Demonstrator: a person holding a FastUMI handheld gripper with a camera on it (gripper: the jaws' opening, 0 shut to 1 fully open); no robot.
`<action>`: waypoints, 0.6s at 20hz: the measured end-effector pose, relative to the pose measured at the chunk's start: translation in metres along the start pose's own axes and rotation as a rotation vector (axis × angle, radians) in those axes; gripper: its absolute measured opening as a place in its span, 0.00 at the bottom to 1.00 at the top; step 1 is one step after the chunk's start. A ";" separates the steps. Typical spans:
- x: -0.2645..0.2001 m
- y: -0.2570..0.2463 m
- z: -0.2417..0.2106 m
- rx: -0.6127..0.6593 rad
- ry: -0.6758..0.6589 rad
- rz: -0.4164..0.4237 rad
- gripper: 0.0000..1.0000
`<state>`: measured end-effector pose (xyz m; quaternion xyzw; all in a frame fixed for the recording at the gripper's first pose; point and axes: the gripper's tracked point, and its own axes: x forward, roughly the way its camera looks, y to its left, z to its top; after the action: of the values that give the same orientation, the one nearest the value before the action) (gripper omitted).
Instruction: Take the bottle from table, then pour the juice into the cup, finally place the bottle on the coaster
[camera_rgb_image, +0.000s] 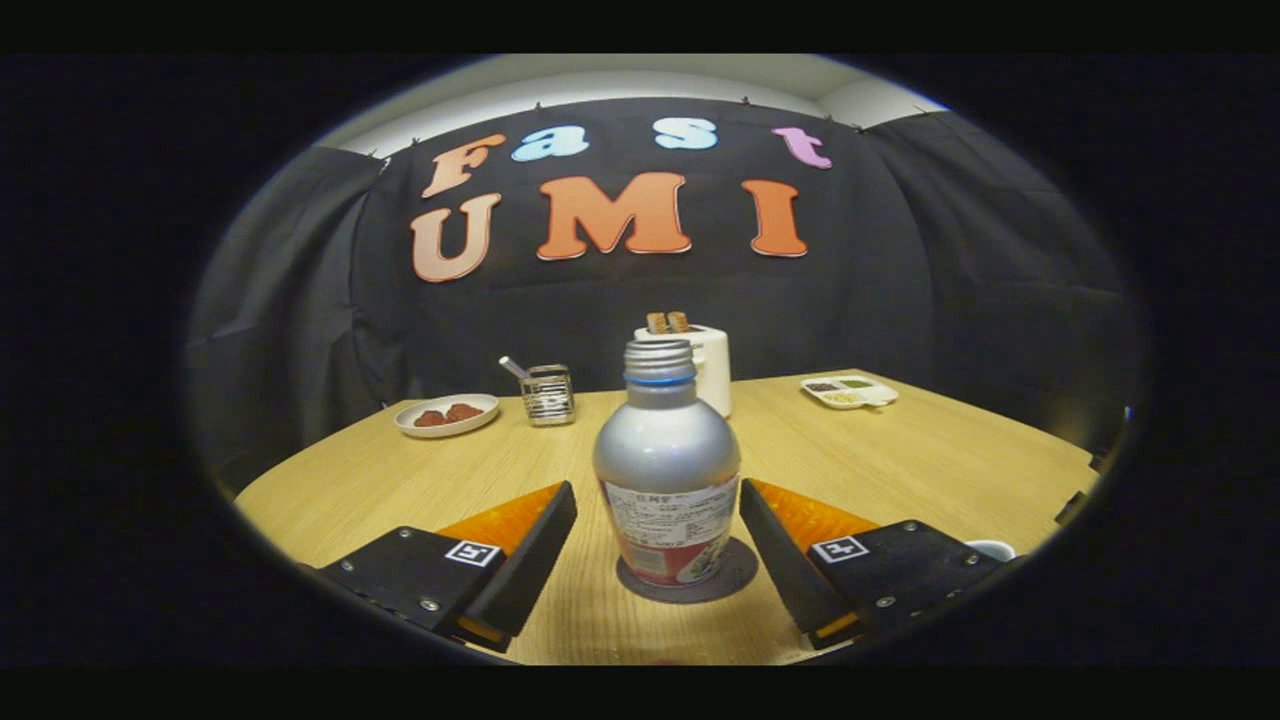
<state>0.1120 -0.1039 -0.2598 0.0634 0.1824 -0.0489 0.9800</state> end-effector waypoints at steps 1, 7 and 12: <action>-0.001 0.001 0.002 -0.014 0.000 0.005 0.97; -0.035 -0.005 0.025 -0.050 -0.057 0.009 0.97; -0.074 -0.008 0.066 -0.116 -0.139 0.009 0.97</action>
<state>0.0656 -0.1152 -0.1730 0.0038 0.1162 -0.0380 0.9925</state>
